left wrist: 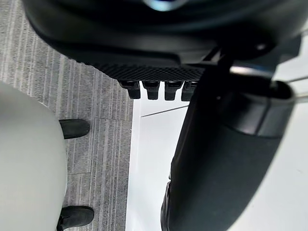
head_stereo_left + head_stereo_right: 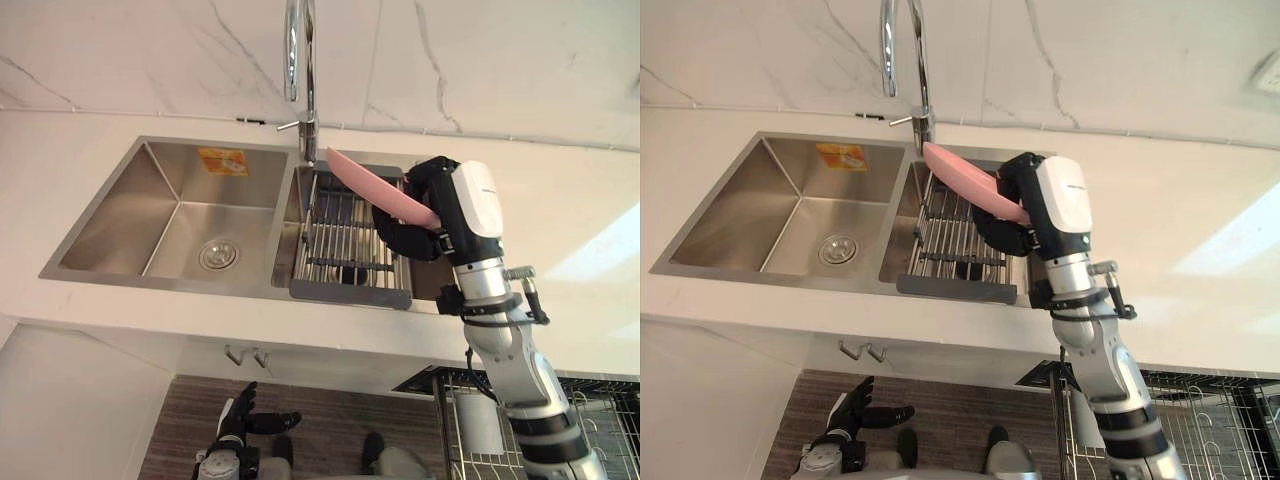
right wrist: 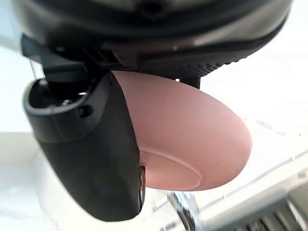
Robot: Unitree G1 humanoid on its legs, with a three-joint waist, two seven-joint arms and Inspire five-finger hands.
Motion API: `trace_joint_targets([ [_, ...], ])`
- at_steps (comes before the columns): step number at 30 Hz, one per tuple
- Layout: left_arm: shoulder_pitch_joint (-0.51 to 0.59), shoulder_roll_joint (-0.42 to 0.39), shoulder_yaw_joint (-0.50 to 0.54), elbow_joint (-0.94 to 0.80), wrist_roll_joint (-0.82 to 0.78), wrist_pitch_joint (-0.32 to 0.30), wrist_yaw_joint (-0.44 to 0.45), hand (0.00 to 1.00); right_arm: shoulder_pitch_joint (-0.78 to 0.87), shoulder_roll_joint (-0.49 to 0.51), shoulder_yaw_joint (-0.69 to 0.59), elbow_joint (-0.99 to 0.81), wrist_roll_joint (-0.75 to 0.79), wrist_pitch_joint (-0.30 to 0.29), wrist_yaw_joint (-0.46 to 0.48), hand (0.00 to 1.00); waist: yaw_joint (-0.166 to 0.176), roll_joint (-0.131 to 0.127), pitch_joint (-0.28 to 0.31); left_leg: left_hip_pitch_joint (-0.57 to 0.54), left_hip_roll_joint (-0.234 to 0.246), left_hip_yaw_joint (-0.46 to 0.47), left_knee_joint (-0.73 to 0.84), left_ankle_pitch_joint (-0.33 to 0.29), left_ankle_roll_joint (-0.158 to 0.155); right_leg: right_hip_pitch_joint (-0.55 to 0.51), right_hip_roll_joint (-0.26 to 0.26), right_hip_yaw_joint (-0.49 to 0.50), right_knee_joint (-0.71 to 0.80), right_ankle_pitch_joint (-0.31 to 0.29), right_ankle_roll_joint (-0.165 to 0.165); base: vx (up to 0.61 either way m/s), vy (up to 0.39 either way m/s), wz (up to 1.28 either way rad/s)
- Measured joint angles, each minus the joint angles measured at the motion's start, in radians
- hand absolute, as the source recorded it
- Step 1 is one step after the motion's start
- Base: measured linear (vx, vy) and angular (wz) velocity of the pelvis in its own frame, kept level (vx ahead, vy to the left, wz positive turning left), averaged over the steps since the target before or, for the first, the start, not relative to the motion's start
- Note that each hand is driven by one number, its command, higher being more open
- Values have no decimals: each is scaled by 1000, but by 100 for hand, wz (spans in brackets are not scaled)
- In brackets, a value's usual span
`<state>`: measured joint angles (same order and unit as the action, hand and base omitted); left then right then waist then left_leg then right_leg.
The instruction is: Walk over to the sink, pick up the cup, carry it to the dishwasher, place the cup inside the dishwasher, then close the dishwasher door
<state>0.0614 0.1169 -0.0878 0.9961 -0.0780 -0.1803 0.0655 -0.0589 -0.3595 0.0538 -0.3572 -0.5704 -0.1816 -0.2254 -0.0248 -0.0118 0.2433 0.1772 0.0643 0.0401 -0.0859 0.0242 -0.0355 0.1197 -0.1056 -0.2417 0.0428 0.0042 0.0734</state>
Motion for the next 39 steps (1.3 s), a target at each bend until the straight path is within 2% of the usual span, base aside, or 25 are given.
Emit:
trace_joint_targets([
  [10, -4, -7, -3, 57, 3, 0, 0, 100, 153, 36, -15, -95, -2, -8, 0, 0, -21, 9, -42, 39, 7, 66, 0, -18, -3, 2, 12, 69, -1, 5, -5, -29, 7, -21],
  [16, -4, -11, -12, 77, 22, -1, 1, 100, 239, 36, -85, -133, -6, -18, -1, 0, -37, 16, -66, 61, 9, 137, 0, -33, -4, -16, 21, 134, 5, 10, -5, 4, 24, -33],
  [22, -2, -16, -45, 92, 31, -5, 1, 100, 277, 26, -153, -137, -49, -15, -9, 0, -66, 34, -74, 87, 8, 279, 15, -67, -2, -79, 47, 280, 45, 17, -2, 13, 52, -75],
  [25, -2, -19, -44, 99, 31, -6, 2, 100, 276, 4, -167, -137, -62, -5, -32, 0, -77, 39, -71, 80, 5, 376, 63, -111, -2, -142, 67, 380, 88, 20, 3, -15, 56, -98],
  [27, -3, -18, -44, 98, 26, -3, 5, 100, 271, -14, -167, -131, -82, 14, -43, 0, -83, 38, -65, 62, -1, 424, 86, -127, 4, -182, 73, 430, 111, 24, 10, -36, 62, -86],
  [28, -5, -16, -52, 97, 30, -8, 5, 100, 269, -19, -167, -124, -100, 26, -44, 0, -89, 27, -54, 48, -3, 447, 107, -141, 6, -208, 73, 435, 116, 14, 6, -70, 37, -55],
  [29, -12, -13, -68, 93, 34, -10, 3, 100, 269, -20, -169, -119, -123, 38, -44, 0, -91, 27, -52, 24, 1, 470, 130, -148, 14, -229, 54, 393, 117, -4, -14, -74, 28, -49],
  [30, -19, -16, -74, 98, 39, -10, 3, 100, 269, -22, -171, -116, -131, 42, -44, 0, -91, 40, -51, 12, 12, 481, 136, -150, 20, -234, 39, 346, 138, -14, -32, -54, 13, -36],
  [31, -28, -17, -77, 100, 42, -11, 1, 100, 269, -23, -171, -111, -144, 46, -44, 0, -91, 37, -37, 2, 22, 492, 155, -154, 22, -281, -4, 237, 297, -54, -77, -8, 0, -17],
  [32, -30, -8, -78, 99, 42, -11, 1, 100, 269, -23, -171, -102, -164, 46, -44, 0, -96, 21, -31, -2, 22, 489, 166, -159, 19, -288, -40, 174, 400, -96, -75, 37, -43, -13],
  [33, -39, 2, -78, 104, 43, -5, 2, 100, 269, -27, -171, -87, -174, 46, -44, 0, -90, 2, -35, -11, 22, 494, 187, -170, 23, -287, -83, 106, 495, -175, -81, 81, -113, -10],
  [34, -40, 8, -78, 102, 44, 0, 2, 100, 268, -31, -171, -80, -183, 46, -45, 0, -83, -10, -42, -21, 24, 499, 214, -179, 8, -278, -114, 43, 519, -216, -81, 108, -177, -32],
  [35, -43, 11, -76, 100, 43, 1, 3, 100, 259, -35, -170, -68, -203, 45, -46, 0, -70, -23, -50, -40, 29, 513, 255, -194, -17, -258, -121, -23, 454, -245, -34, 98, -201, -37],
  [36, -42, 2, -73, 102, 43, 6, 8, 100, 244, -35, -170, -34, -208, 41, -50, 0, -70, 4, -55, -60, 66, 515, 275, -202, -28, -233, -74, -33, 377, -222, -32, 82, -153, -30],
  [37, -37, -5, -74, 99, 44, 6, 9, 100, 246, -31, -169, -14, -209, 45, -51, 0, -70, 20, -66, -72, 86, 515, 277, -201, -25, -214, -43, -36, 318, -198, -37, 92, -124, -26],
  [38, -21, -15, -75, 77, 55, 2, 9, 100, 248, -17, -167, 30, -208, 67, -51, 0, -59, 35, -75, -76, 124, 518, 276, -197, -26, -185, 10, -36, 232, -154, -54, 104, -106, -22],
  [39, -22, -14, -75, 66, 60, 1, 9, 100, 258, -10, -169, 35, -209, 75, -51, 0, -55, 38, -77, -80, 136, 518, 284, -192, -28, -183, 22, -36, 219, -149, -60, 104, -110, -24],
])
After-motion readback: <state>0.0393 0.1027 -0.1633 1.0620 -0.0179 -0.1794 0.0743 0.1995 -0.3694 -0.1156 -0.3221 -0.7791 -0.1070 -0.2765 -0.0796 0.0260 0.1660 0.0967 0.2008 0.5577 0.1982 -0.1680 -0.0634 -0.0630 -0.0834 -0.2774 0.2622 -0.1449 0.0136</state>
